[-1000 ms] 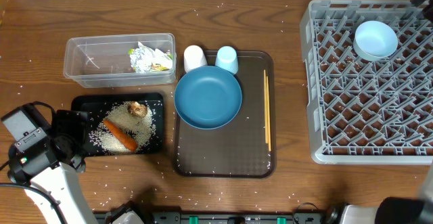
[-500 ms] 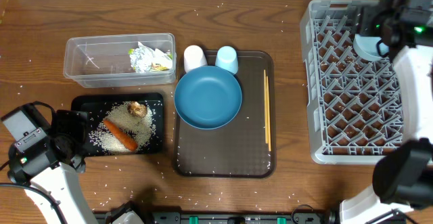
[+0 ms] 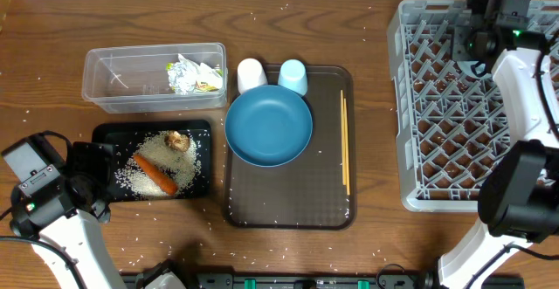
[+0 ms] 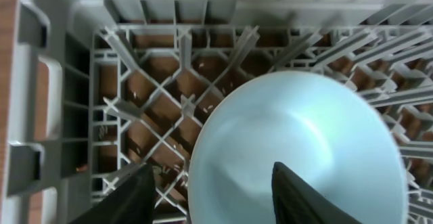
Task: Sort waste into correct bins and load items into the dishwasher rack
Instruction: 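Release the bowl and adjust it in the rack with the right gripper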
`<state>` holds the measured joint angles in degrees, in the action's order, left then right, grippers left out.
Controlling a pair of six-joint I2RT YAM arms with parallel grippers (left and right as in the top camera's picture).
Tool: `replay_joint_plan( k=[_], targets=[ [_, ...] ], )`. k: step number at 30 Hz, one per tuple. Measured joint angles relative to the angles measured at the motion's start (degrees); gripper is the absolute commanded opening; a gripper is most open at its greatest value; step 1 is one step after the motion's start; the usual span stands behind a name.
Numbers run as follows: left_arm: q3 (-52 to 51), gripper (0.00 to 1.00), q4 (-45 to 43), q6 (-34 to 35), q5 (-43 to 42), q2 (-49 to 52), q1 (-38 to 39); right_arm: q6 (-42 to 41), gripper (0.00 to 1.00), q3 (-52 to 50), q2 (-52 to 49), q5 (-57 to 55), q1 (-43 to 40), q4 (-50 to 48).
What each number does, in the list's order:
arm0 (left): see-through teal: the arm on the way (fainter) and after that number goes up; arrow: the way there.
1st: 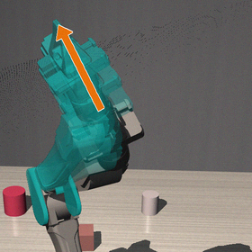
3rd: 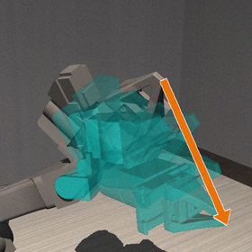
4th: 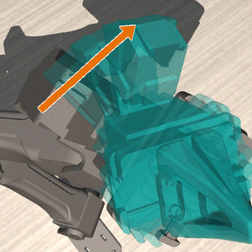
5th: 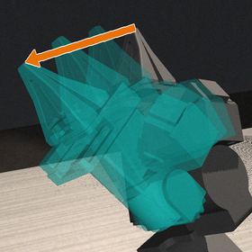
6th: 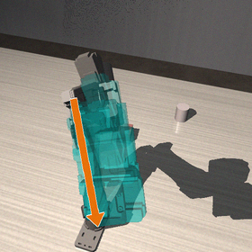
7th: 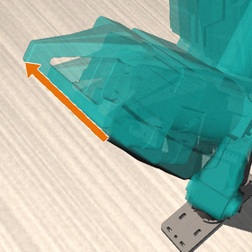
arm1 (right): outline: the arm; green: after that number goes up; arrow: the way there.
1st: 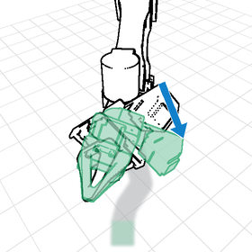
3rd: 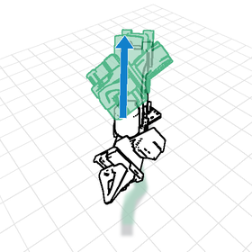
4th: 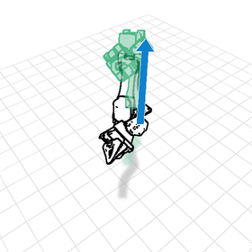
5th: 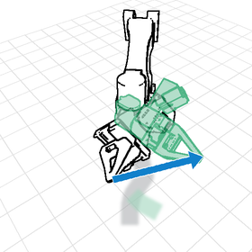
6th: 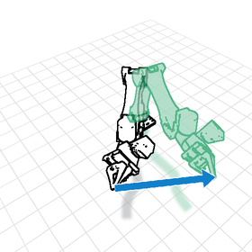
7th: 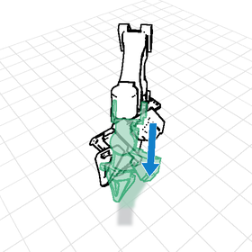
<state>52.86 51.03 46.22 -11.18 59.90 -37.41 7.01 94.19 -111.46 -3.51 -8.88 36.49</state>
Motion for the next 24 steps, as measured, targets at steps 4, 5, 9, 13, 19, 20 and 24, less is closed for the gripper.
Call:
replay_joint_plan(
  k=[4,5,9,13,19,20,24],
  targets=[
    [0.0,0.98,0.0,0.0,0.0,0.0,0.0,0.0,0.37,0.0,-1.2,0.0,0.0,1.4],
    [0.0,0.98,0.0,0.0,0.0,0.0,0.0,0.1,0.36,0.0,-1.5,0.1,0.0,1.6],
    [0.0,0.98,0.0,0.0,0.0,0.0,0.0,0.1,0.36,0.0,-1.9,1.1,0.0,1.8],
    [0.0,0.98,0.0,0.0,0.0,0.0,0.0,0.2,0.30,0.0,-1.9,1.6,0.0,2.7],
    [0.0,0.98,0.0,0.0,0.0,0.0,0.0,0.2,0.18,-0.1,-1.9,2.0,-0.4,3.7],
    [0.0,0.98,0.0,0.0,0.0,0.0,0.0,0.4,0.14,-0.2,-1.9,2.1,-0.5,3.7],
    [0.0,0.98,0.0,0.0,0.0,0.0,0.0,0.5,0.01,-0.3,-1.9,3.5,-1.6,3.8]
  ],
)
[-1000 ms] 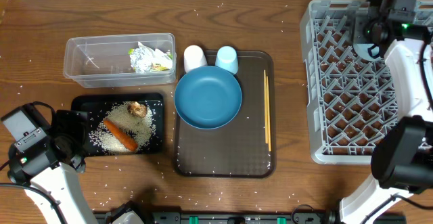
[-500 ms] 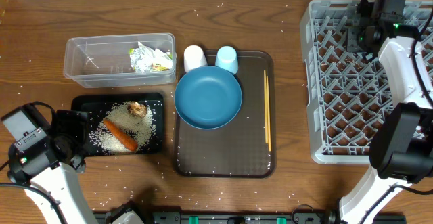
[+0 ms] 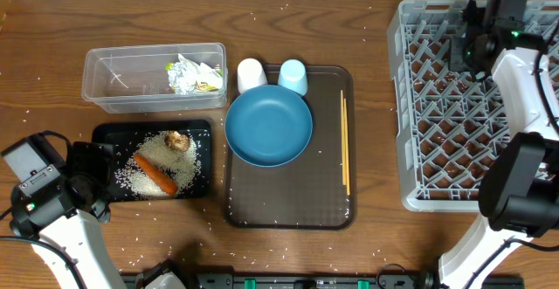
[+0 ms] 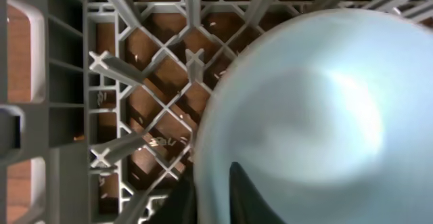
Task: Sort waste into correct bins and load items into the dishwasher rack
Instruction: 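Release the bowl and adjust it in the rack with the right gripper, then withdraw the right gripper from the rack toward the blue plate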
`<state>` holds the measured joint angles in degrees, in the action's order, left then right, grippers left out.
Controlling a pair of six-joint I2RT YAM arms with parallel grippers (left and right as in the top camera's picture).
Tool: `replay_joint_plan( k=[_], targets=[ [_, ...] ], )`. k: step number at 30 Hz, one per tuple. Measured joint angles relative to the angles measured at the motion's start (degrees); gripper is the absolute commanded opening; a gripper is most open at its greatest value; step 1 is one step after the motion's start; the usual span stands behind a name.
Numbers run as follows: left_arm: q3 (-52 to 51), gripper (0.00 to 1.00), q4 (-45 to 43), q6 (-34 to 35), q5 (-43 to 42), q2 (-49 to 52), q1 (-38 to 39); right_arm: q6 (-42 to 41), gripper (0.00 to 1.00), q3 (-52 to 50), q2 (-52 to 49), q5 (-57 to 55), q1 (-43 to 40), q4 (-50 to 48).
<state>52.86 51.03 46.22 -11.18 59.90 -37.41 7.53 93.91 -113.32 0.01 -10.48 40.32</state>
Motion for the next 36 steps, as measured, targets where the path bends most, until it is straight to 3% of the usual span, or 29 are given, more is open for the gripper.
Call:
replay_joint_plan(
  k=[12,23,36],
  targets=[
    [0.0,0.98,0.0,0.0,0.0,0.0,0.0,-0.9,0.01,0.6,1.4,15.4,-3.2,-0.3],
    [0.0,0.98,0.0,0.0,0.0,0.0,0.0,-2.9,0.01,3.9,7.1,44.9,-15.9,-1.1],
    [0.0,0.98,0.0,0.0,0.0,0.0,0.0,-3.6,0.01,3.9,-3.9,73.7,-18.9,-4.4]
  ],
)
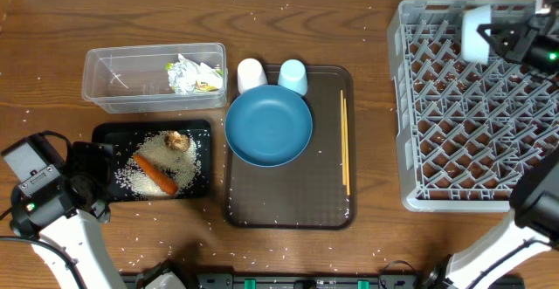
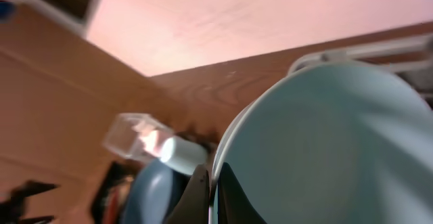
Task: Sort waste into correct bins and load items into the dishwasher rack
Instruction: 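Withdraw the right gripper from the rack toward the blue plate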
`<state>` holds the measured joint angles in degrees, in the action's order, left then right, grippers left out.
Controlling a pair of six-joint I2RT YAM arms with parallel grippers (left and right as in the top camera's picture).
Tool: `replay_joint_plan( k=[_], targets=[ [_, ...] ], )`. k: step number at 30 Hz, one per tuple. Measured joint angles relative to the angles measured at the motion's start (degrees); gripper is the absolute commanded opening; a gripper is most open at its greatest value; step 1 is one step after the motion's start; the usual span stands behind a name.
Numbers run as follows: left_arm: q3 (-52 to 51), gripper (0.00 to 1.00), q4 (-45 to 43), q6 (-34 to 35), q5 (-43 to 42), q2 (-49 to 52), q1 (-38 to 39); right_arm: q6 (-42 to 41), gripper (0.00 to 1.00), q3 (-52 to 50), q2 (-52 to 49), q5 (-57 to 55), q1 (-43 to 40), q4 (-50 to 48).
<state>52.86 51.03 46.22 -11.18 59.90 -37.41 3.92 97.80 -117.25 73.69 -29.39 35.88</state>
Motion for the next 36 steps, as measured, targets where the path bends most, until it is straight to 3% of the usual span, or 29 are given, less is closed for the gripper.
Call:
replay_joint_plan(
  k=[8,27,29,36],
  targets=[
    [0.0,0.98,0.0,0.0,0.0,0.0,0.0,-1.2,0.01,0.0,-5.1,4.3,0.0,-0.1],
    [0.0,0.98,0.0,0.0,0.0,0.0,0.0,-3.8,0.02,0.0,-5.5,3.4,-5.7,0.4],
    [0.0,0.98,0.0,0.0,0.0,0.0,0.0,-4.1,0.13,0.0,-5.5,1.7,-5.8,1.8],
    [0.0,0.98,0.0,0.0,0.0,0.0,0.0,-5.2,0.26,0.0,-5.5,-9.7,-7.3,5.6]
  ],
)
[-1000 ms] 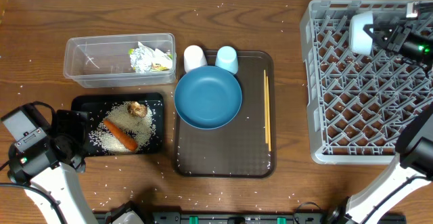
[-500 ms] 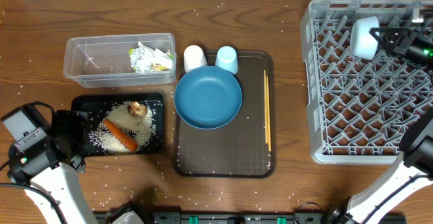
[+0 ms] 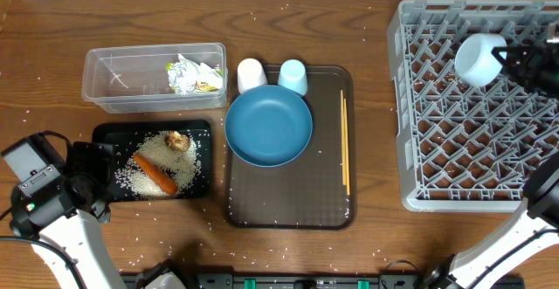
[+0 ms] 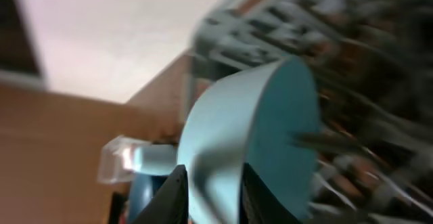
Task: Sort waste into correct bins and load items into the dishwasher rack
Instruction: 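Withdraw the right gripper from the rack toward the blue plate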
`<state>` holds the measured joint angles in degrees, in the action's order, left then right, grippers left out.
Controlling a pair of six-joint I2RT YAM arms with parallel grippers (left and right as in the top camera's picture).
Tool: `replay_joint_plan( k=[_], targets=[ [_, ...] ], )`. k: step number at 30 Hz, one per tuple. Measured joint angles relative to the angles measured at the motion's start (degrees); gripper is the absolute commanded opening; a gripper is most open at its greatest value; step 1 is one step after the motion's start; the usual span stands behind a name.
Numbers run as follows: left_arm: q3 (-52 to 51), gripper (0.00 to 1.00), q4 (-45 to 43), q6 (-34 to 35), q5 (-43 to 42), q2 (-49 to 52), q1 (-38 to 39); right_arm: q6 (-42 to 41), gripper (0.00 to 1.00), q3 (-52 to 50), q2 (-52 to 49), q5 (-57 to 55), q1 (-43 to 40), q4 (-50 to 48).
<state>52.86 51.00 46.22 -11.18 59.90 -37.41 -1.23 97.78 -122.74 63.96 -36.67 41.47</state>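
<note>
A pale blue bowl (image 3: 479, 58) hangs tipped on its side over the far part of the grey dishwasher rack (image 3: 437, 149). My right gripper (image 3: 505, 60) is shut on its rim. In the blurred right wrist view the bowl (image 4: 257, 129) fills the middle, with one dark finger on each side of its wall at my right gripper (image 4: 215, 198). A blue plate (image 3: 269, 125), a white cup (image 3: 251, 74), a light blue cup (image 3: 293, 76) and chopsticks (image 3: 344, 145) rest on the brown tray (image 3: 323, 197). My left gripper (image 3: 86, 168) sits at the lower left, its jaws unclear.
A clear bin (image 3: 113, 88) holds crumpled foil (image 3: 194, 73). The black tray (image 3: 109, 136) carries rice, a carrot (image 3: 155, 174) and a brown scrap (image 3: 177, 140). Rice grains are scattered over the wooden table.
My right gripper, still shut on the bowl, has moved from the rack's far edge nearer to its middle rows. The bowl's opening now faces left and down. The left arm is unchanged.
First my right gripper stood open around the rim of the bowl lying in the rack's far corner. Then it was shut on the rim. Later the bowl was held raised and on edge at the rack's far side, and now it hangs tilted over the rack's rows.
</note>
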Motion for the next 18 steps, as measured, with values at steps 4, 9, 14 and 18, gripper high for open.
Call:
replay_joint_plan(
  k=[4,9,14,18],
  targets=[
    [0.0,0.98,0.0,0.0,0.0,0.0,0.0,-2.1,0.50,0.5,0.0,-7.5,-2.2,3.5],
    [0.0,0.98,0.0,0.0,0.0,0.0,0.0,-3.4,0.52,2.8,1.4,-16.4,-4.9,9.0],
    [0.0,0.98,0.0,0.0,0.0,0.0,0.0,-4.3,0.68,5.1,8.1,-23.4,-5.6,11.7],
    [0.0,0.98,0.0,0.0,0.0,0.0,0.0,-4.9,0.92,5.9,16.3,-25.4,-4.4,11.9]
  ],
)
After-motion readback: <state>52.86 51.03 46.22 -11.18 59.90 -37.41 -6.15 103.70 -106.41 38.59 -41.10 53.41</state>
